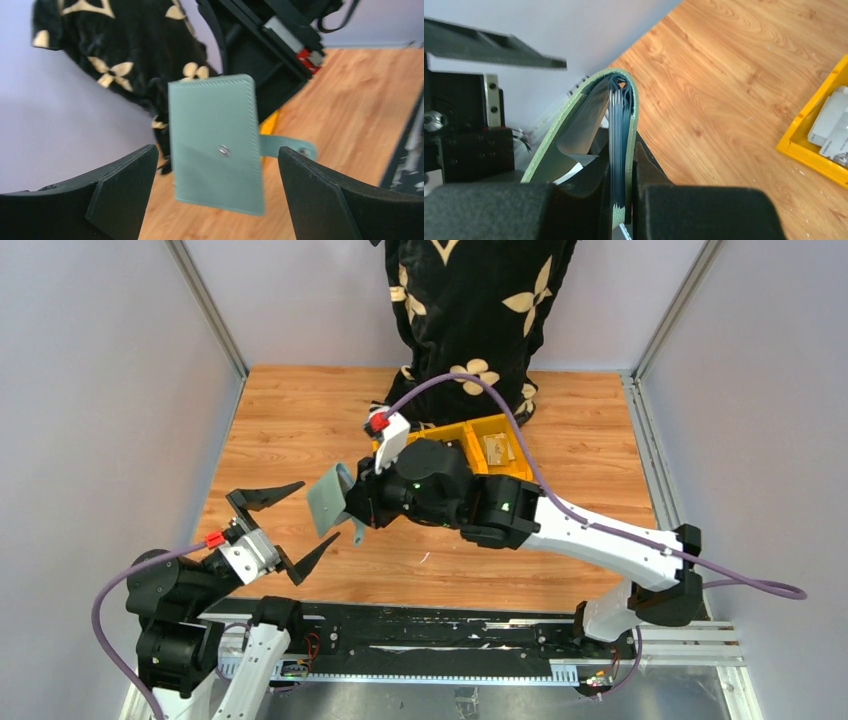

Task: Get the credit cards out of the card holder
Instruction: Open the card holder, then remove the credit card from the card holder.

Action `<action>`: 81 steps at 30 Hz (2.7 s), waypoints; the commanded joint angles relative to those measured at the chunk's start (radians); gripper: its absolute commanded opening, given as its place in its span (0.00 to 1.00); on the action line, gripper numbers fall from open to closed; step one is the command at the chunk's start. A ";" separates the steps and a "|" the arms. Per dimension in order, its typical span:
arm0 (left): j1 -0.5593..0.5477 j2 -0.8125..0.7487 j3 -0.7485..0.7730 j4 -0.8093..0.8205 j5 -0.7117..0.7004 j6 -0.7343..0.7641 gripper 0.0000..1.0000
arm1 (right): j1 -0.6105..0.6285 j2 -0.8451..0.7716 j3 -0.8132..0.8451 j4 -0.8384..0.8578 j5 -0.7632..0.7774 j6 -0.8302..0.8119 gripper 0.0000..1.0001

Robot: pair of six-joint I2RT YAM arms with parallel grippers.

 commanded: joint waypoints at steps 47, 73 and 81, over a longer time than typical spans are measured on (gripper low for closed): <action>-0.003 0.272 0.252 -0.116 0.308 -0.529 0.00 | -0.140 -0.399 -0.578 0.580 -0.572 -0.001 0.09; -0.003 0.318 0.147 -0.039 0.490 -0.850 0.00 | -0.248 -0.182 -0.317 0.500 -0.896 0.060 0.20; -0.003 0.321 0.132 -0.064 0.512 -0.830 0.29 | -0.248 -0.150 -0.303 0.522 -0.861 0.150 0.00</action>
